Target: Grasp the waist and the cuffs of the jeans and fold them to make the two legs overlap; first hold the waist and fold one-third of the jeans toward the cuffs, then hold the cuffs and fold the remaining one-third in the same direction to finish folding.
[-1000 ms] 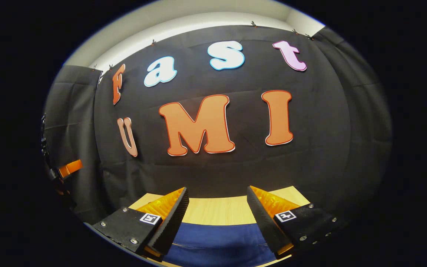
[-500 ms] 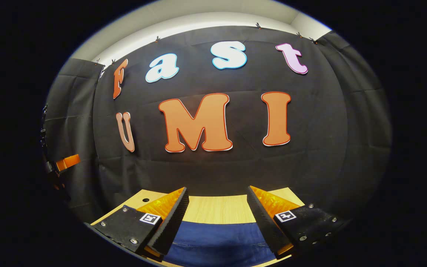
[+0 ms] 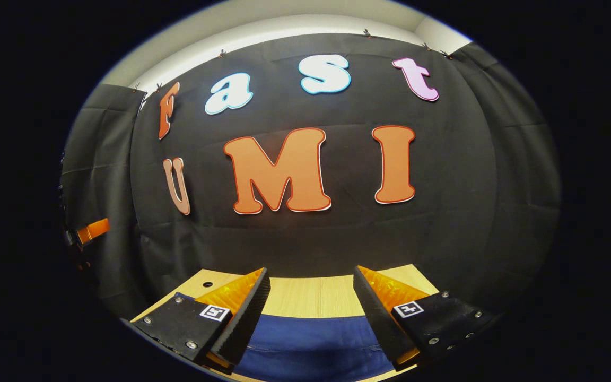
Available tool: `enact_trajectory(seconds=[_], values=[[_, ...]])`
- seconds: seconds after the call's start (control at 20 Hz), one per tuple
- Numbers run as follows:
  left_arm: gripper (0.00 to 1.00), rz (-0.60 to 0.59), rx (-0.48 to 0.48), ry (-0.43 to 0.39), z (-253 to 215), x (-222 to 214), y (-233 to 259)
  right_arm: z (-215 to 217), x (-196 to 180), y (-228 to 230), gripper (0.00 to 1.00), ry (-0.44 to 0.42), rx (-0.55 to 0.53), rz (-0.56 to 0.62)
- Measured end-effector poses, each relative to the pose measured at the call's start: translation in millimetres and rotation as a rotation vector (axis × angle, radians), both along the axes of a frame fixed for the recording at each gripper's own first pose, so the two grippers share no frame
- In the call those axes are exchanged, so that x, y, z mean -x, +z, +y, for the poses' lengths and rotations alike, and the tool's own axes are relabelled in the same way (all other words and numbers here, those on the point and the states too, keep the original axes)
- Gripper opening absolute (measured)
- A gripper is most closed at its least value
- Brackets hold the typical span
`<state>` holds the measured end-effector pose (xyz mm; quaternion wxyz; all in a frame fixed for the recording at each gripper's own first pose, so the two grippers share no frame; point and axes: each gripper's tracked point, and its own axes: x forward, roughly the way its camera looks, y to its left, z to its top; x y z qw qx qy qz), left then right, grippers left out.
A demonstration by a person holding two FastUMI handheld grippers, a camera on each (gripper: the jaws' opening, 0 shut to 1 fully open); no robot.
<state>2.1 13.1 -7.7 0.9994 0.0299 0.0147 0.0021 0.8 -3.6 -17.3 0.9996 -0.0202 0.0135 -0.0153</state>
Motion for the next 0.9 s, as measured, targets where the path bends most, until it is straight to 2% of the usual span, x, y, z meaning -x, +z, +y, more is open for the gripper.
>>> enact_trajectory(seconds=[0.1, 0.2, 0.3, 0.55, 0.75, 0.85, 0.9], values=[[0.94, 0.009, -0.012, -0.001, 4, -1, -5, 1, -2, -5, 1.00, 0.000, 0.002, 0.009], [0.97, 0.027, -0.046, -0.003, 10, -2, -17, 1, -5, -11, 1.00, 0.001, 0.003, 0.026], [0.97, 0.049, -0.104, -0.002, 19, -2, -30, 2, -8, -20, 0.96, 0.004, -0.005, 0.049], [0.97, 0.165, -0.259, 0.029, 54, 14, -81, 6, -17, -53, 0.96, 0.022, 0.010, 0.128], [0.98, 0.243, -0.511, -0.006, 63, 40, -131, 13, -18, -81, 0.97, 0.040, 0.026, 0.188], [1.00, 0.305, -0.666, -0.068, 59, 52, -160, 20, -19, -96, 0.97, 0.055, 0.023, 0.225], [1.00, 0.337, -0.745, -0.112, 59, 60, -180, 22, -18, -102, 1.00, 0.063, 0.020, 0.238]])
